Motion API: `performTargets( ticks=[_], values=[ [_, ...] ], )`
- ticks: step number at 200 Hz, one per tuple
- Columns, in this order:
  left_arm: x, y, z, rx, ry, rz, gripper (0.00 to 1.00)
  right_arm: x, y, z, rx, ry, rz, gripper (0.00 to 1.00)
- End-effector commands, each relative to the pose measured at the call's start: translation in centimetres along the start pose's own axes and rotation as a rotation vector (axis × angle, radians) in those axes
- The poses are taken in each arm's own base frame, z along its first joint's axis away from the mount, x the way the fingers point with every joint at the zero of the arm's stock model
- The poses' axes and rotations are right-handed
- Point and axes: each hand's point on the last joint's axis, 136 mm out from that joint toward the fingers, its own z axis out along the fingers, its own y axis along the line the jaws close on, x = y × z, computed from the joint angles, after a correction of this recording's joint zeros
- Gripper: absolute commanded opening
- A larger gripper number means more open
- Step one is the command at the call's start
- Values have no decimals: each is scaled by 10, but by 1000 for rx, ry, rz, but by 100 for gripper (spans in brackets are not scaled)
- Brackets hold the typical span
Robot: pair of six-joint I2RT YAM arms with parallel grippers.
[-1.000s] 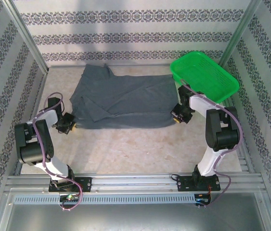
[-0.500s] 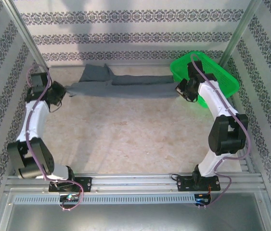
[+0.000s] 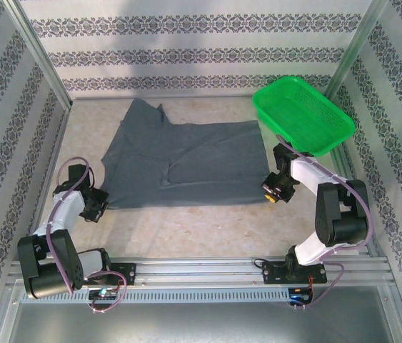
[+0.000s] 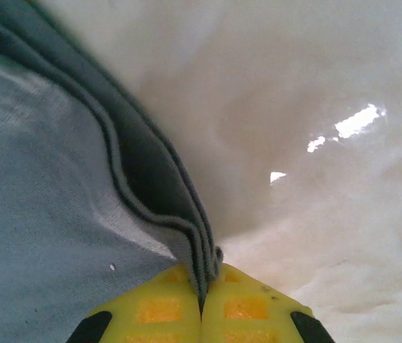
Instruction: Fold and stack the t-shirts
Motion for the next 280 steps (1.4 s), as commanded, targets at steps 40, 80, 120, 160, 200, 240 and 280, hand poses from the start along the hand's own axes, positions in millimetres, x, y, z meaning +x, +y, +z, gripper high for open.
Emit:
performTargets(
  ticks=[40,80,120,160,200,240,280],
  values=[
    [5,40,-7,-138,-52,-72,2,9,-35,-1,129,-31,-20,0],
    [9,48,-10,-158,-53,-103,4,17,-45,-1,155,-20,-19,0],
    [22,62,-14,-147,-52,-220,3,30,-53,-4,164,-7,-14,0],
    [30,74,-24,-137,-76,-346,2,51,-58,-2,159,20,6,0],
    [29,84,-32,-127,-129,-424,3,63,-59,11,138,64,27,0],
    [29,93,-33,-176,-147,-436,3,60,-55,9,156,64,-9,0],
    [17,95,-46,-176,-223,-445,10,60,-53,-3,153,38,-8,11]
  ],
)
